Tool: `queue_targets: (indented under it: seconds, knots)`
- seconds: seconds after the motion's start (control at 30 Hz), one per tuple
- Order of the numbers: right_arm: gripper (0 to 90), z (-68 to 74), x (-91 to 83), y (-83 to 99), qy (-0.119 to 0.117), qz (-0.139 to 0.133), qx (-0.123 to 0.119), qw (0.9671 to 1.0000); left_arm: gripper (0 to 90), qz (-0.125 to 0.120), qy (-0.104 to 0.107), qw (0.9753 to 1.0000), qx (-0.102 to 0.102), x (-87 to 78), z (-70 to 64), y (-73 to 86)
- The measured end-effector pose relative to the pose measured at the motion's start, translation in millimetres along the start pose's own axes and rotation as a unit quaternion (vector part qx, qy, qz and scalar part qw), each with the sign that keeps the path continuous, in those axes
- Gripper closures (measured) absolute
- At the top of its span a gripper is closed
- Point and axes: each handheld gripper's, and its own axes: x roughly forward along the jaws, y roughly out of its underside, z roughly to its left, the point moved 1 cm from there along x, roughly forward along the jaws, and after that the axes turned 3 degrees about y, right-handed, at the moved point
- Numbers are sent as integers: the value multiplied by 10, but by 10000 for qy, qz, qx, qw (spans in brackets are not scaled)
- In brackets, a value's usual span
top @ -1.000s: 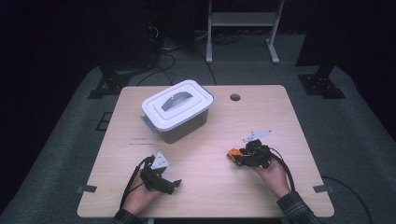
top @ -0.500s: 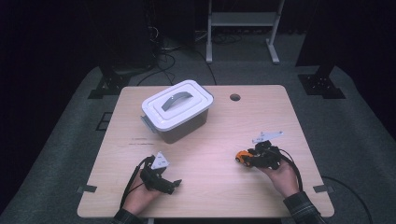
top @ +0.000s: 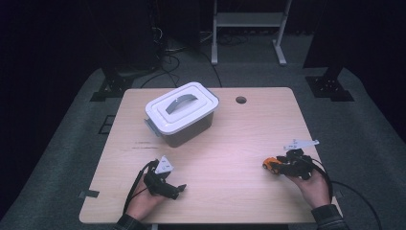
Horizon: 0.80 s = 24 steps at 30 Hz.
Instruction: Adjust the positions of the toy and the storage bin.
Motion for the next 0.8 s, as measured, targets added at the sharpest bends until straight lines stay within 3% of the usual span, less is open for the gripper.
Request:
queue_targets:
  seconds: [0.43,0.8]
  knots:
    - [589,-298,-294,364,245,-2,345,9991,0,1,-6,10000,-1,1,1,-1]
    - [592,-351,-402,572,219,22,438,9988,0,2,-16,10000,-18,5,0,-4]
